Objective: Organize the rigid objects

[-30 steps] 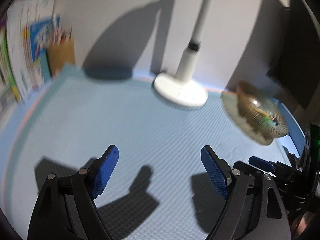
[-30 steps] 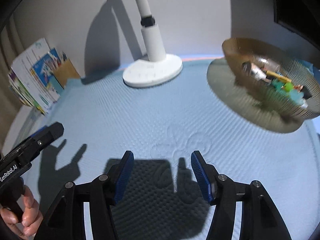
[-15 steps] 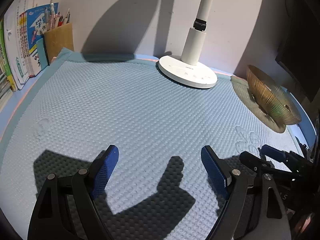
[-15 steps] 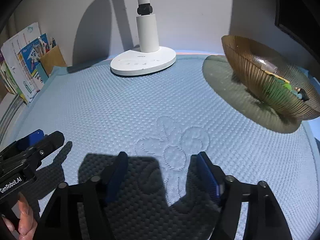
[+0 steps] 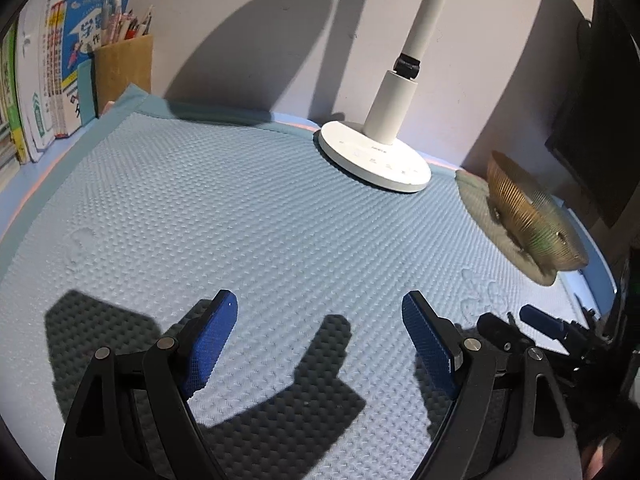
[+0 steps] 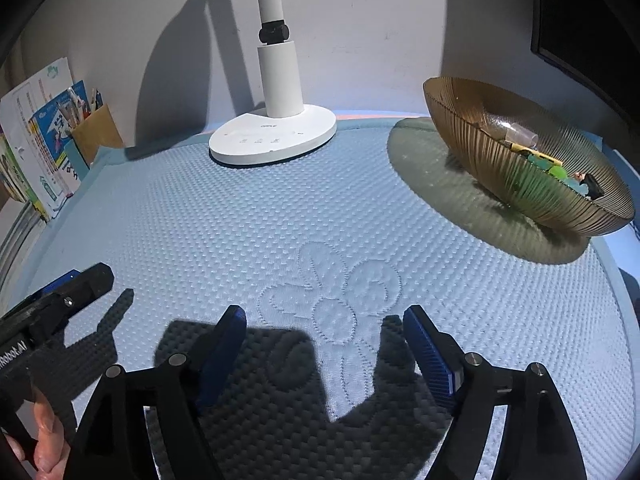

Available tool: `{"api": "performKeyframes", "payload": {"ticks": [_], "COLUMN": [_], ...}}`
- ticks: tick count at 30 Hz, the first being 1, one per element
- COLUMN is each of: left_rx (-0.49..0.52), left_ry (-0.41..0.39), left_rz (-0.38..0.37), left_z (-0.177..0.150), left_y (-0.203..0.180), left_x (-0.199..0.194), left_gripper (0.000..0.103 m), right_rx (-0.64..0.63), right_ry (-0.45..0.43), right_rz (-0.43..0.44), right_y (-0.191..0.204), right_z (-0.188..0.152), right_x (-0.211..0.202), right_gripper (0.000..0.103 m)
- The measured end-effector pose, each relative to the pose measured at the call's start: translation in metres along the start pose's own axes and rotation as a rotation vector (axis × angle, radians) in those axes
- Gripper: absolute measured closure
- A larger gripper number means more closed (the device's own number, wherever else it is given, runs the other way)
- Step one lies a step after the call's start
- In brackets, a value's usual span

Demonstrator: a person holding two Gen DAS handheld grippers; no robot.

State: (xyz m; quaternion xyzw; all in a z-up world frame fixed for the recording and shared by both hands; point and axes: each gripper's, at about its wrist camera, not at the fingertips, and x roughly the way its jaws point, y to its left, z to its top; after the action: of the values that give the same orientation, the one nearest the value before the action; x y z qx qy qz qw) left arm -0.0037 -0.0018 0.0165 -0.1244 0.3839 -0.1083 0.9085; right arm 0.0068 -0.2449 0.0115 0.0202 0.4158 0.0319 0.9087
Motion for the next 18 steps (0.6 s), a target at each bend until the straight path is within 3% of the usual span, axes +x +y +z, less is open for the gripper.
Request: {"api": "performKeyframes", "payload": {"ticks": [14,18], "left_rx": [-0.029,-0.039], "left_ry": [0.002,-0.004], "left_rz": [-0.013,0.011], "left_z": [0.0003,-0.0002], "left_y": [0.0052,0.0065], "left_x": [0.0003,0.0005], "left_gripper": [0.019,0.019], "right_rx": [0.001,0.020], "right_ry": [-0.007,-0.013], "right_rz": [-0.040,-0.045], "right_y": [-0.0008,-0.0035], "right_z": [-0.0015,-0.0022], "right_x": [-0.0028,-0.0041], "right_gripper": [0.016,0.009]}}
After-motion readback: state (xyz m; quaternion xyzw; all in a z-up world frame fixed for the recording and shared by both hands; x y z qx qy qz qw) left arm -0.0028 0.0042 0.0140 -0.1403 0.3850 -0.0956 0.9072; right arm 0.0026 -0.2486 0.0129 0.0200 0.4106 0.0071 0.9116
